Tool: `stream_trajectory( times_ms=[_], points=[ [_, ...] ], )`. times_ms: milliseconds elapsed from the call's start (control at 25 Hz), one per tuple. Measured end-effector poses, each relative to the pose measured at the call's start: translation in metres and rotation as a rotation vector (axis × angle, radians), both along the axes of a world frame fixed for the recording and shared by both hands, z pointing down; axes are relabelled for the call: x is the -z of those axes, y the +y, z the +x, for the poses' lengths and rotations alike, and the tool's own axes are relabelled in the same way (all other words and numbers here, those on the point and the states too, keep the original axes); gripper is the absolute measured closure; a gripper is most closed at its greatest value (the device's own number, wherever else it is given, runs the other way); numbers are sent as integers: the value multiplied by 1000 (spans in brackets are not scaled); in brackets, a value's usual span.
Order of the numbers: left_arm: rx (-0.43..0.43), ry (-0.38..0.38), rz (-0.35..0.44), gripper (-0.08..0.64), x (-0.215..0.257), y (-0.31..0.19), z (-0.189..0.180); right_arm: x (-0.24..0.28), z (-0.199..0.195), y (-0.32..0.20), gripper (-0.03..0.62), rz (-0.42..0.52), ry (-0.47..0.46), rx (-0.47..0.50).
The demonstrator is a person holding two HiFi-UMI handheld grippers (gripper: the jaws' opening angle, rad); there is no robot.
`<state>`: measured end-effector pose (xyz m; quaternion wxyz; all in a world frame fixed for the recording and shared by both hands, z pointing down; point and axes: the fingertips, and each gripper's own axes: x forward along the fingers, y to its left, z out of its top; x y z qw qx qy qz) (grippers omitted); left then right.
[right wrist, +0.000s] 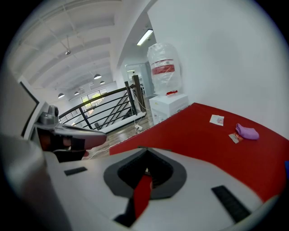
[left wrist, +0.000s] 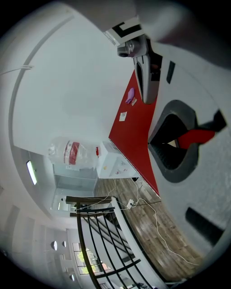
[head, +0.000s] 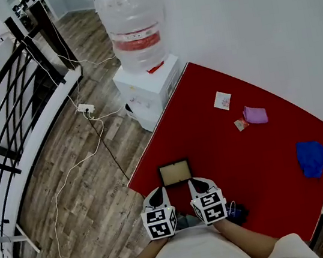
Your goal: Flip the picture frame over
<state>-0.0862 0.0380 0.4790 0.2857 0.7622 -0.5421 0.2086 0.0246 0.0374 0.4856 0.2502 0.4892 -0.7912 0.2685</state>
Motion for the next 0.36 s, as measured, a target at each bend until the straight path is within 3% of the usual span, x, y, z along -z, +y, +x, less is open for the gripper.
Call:
stream_trajectory(
  times_ms=[360],
  points=[
    [4, 2, -2, 554, 0, 3, 1, 1, -1, 5, 589, -2, 2, 8]
  ],
)
